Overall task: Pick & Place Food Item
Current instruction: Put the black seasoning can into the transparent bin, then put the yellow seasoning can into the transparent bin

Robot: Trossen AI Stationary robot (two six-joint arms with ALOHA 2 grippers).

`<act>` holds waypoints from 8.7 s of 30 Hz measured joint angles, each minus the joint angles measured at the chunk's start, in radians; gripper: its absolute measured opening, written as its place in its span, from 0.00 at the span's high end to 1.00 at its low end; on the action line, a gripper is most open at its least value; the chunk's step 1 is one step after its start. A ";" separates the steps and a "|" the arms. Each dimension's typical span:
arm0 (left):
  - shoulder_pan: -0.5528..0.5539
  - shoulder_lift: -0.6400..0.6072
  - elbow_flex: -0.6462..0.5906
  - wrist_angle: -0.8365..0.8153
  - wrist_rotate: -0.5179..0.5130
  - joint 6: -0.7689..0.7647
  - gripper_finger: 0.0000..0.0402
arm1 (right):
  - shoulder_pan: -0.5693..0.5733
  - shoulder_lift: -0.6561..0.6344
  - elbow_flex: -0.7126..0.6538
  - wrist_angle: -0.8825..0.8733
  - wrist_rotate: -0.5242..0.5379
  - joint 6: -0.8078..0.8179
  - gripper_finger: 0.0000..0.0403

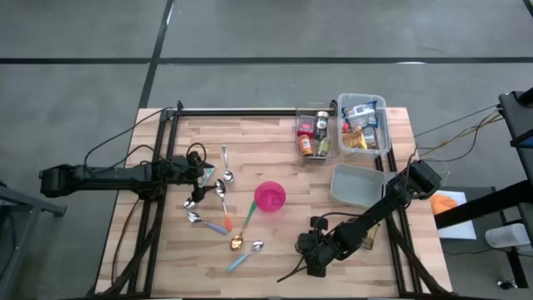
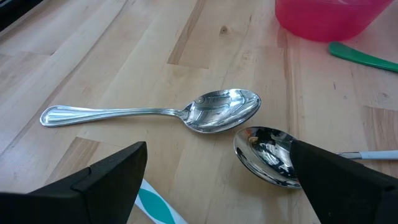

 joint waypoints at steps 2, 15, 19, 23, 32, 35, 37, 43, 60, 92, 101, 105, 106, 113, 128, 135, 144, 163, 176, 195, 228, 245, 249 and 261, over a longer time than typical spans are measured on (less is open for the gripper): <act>0.000 0.000 0.000 0.000 0.000 0.000 0.01 | 0.000 0.000 0.000 -0.001 0.000 0.000 0.65; 0.000 0.000 0.000 0.000 0.000 0.000 0.01 | 0.000 0.000 0.000 -0.003 0.000 0.000 0.72; 0.000 0.000 0.000 0.000 0.000 0.000 0.01 | 0.000 0.000 0.000 -0.003 0.000 0.000 0.70; 0.000 0.000 0.000 0.000 0.000 0.000 0.01 | 0.000 0.000 0.000 -0.006 0.006 0.000 0.67; 0.000 0.000 0.000 0.000 0.000 0.000 0.01 | 0.000 0.000 0.000 -0.009 0.027 -0.001 0.67; 0.000 0.000 0.000 0.000 0.000 0.000 0.01 | 0.000 -0.003 0.001 -0.015 0.046 -0.001 0.66; 0.000 0.000 0.000 0.000 0.000 0.000 0.01 | 0.000 -0.012 0.001 -0.017 0.072 0.000 0.66; 0.000 0.000 0.000 0.000 0.000 0.000 0.01 | 0.001 -0.077 0.002 -0.045 0.218 0.000 0.66; 0.000 0.000 0.000 0.000 0.000 0.000 0.01 | -0.164 -0.381 0.003 -0.110 0.757 0.034 0.66; 0.000 0.000 0.000 0.000 0.000 0.000 0.01 | -0.921 -0.268 -0.001 -0.149 0.436 0.102 0.66; 0.000 0.000 0.000 0.000 0.000 0.000 0.01 | -0.949 -0.181 -0.001 -0.171 0.407 0.144 0.66; 0.000 0.000 0.000 0.000 0.000 0.000 0.01 | -0.952 -0.167 0.001 -0.192 0.411 0.153 0.66; 0.000 0.000 0.000 0.000 0.000 0.000 0.01 | -0.952 -0.166 0.001 -0.195 0.406 0.153 0.66; 0.000 0.000 0.000 0.000 0.000 0.000 0.01 | -0.953 -0.172 0.001 -0.197 0.392 0.156 0.62; 0.000 0.000 0.000 0.000 0.000 0.000 0.01 | -0.953 -0.175 0.001 -0.194 0.393 0.191 0.36; 0.000 0.000 0.000 0.000 0.000 0.000 0.01 | -0.953 -0.177 0.000 -0.193 0.389 0.190 0.36; 0.000 0.000 0.000 0.000 0.000 0.000 0.01 | -0.910 -0.236 0.006 -0.193 0.354 0.190 0.36; 0.000 0.000 0.000 0.000 0.000 0.000 0.01 | -0.508 -0.426 0.008 -0.197 0.425 0.162 0.36; 0.000 0.000 0.000 0.000 0.000 0.000 0.01 | -0.278 -0.466 0.009 -0.421 0.061 0.630 0.36; 0.000 0.000 0.000 0.000 0.000 0.000 0.01 | 0.089 -0.516 0.009 -0.767 -0.223 1.545 0.36; 0.000 0.000 0.000 0.000 0.000 0.000 0.01 | 0.196 -0.068 0.009 -0.860 -0.396 1.720 0.36; 0.000 0.000 0.000 0.000 0.000 0.000 0.01 | 0.150 -0.049 0.001 -0.741 -0.141 1.701 0.36; 0.000 0.000 0.000 0.000 0.000 0.000 0.01 | 0.139 -0.049 -0.016 -0.685 -0.054 1.695 0.36; 0.000 0.000 0.000 0.000 0.000 0.000 0.01 | 0.112 -0.050 -0.093 -0.475 0.096 1.635 0.36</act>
